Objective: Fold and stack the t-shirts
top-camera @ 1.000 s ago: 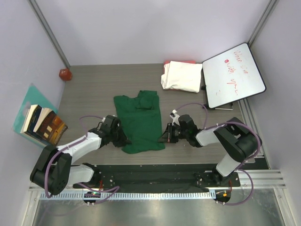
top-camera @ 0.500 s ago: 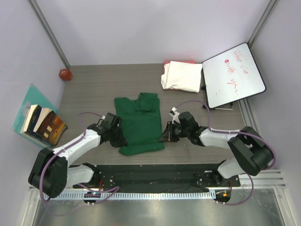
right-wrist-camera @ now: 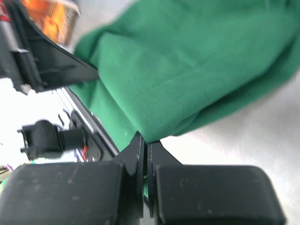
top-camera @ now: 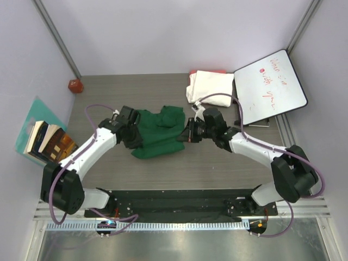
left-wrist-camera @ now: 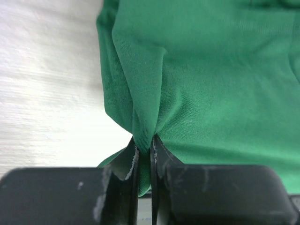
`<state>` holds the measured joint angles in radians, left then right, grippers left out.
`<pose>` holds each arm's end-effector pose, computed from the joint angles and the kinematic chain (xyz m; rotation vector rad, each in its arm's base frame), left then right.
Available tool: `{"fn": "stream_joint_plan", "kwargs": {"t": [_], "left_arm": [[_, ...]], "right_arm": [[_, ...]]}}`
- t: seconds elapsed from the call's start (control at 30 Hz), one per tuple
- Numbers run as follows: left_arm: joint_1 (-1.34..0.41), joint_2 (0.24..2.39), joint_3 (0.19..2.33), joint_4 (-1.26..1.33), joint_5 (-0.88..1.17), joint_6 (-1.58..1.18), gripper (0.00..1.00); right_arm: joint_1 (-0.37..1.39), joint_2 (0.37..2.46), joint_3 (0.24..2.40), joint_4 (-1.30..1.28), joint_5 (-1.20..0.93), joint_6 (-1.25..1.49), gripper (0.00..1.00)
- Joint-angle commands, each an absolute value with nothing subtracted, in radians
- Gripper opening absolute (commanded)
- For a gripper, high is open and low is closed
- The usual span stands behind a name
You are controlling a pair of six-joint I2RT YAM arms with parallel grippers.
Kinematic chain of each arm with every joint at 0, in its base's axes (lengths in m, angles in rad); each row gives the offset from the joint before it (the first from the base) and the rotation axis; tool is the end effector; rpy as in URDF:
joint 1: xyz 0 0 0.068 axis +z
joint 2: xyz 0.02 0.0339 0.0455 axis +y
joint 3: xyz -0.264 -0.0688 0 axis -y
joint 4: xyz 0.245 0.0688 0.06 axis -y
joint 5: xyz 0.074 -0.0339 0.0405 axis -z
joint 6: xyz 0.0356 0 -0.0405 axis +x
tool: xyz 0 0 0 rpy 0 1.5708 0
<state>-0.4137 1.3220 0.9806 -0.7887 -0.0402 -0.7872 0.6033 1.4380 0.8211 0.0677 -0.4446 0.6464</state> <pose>0.2319 -0.1003 0.2448 -0.5208 2.6900 -0.3013 0.2467 0.1886 0.2270 -0.2405 2.2938 1.1696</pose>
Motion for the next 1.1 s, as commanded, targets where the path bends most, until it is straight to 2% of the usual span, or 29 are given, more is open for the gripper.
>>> {"fn": "stream_joint_plan", "kwargs": {"t": [0.0, 0.3, 0.43, 0.67, 0.83, 1.07], "left_arm": [[-0.361, 1.432, 1.118, -0.864, -0.126, -0.718, 0.1], [-0.261, 1.771, 1.547, -0.94, -0.083, -0.638, 0.16], [-0.232, 1.925, 1.767, -1.032, -0.026, -0.611, 0.15], [-0.213, 2.16, 2.171, -1.161, 0.029, -0.601, 0.22], [-0.209, 2.267, 2.331, -1.17, 0.101, -0.612, 0.25], [-0.21, 2.333, 2.376, -1.046, 0.228, -0.629, 0.3]], "right_arm": [[0.568, 1.532, 0.981, 0.011, -0.396, 0.575, 0.01], [0.509, 1.758, 1.238, -0.052, -0.405, 0.554, 0.01], [0.488, 1.822, 1.288, -0.054, -0.408, 0.587, 0.01], [0.474, 1.862, 1.339, -0.034, -0.394, 0.684, 0.01], [0.453, 1.876, 1.344, 0.027, -0.385, 0.758, 0.01], [0.411, 1.878, 1.244, 0.202, -0.376, 0.913, 0.01]]}}
